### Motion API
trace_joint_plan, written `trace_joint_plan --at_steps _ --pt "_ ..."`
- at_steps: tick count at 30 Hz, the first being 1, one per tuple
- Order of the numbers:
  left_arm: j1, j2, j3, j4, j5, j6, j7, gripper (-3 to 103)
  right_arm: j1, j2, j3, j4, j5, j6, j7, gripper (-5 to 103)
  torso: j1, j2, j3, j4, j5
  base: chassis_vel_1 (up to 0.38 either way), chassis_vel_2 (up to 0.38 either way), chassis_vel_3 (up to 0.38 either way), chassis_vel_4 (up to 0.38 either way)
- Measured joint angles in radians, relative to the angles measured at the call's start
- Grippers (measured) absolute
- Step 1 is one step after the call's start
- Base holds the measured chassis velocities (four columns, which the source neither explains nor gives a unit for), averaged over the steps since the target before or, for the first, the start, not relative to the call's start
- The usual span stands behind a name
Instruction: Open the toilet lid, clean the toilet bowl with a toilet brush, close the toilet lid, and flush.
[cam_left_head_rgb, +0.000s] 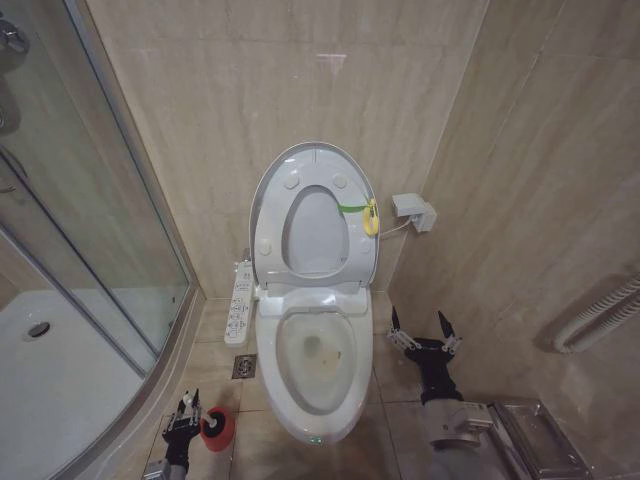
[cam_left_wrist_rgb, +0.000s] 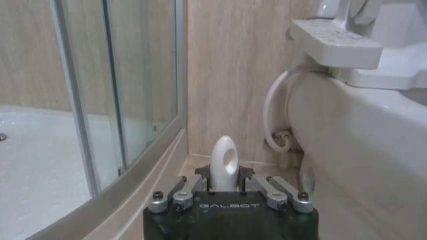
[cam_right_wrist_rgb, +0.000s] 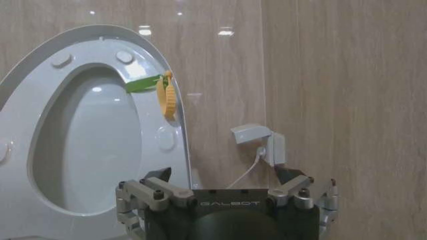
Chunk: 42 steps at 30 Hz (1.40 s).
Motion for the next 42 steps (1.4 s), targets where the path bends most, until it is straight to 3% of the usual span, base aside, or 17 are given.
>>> trace_joint_plan --at_steps 19,33,42 --pt "0.112 0.020 0.014 -0.262 0.020 0.027 -0.001 26 0.000 0.000 0.000 0.000 0.000 0.000 0.000 100 0.000 0.000 0.000 -0.0001 0.0001 0.000 0.000 0.000 0.000" --pt "0.282 0.051 0.029 -0.629 0.019 0.063 -0.004 26 0.000 0.000 0.000 0.000 0.000 0.000 0.000 100 0.000 0.000 0.000 0.0000 0.0001 0.000 0.000 0.000 0.000" --pt "0.363 0.068 0.061 -0.778 0.002 0.086 -0.013 26 0.000 0.000 0.000 0.000 0.000 0.000 0.000 100 0.000 0.000 0.000 0.0000 0.0001 0.000 0.000 0.000 0.000"
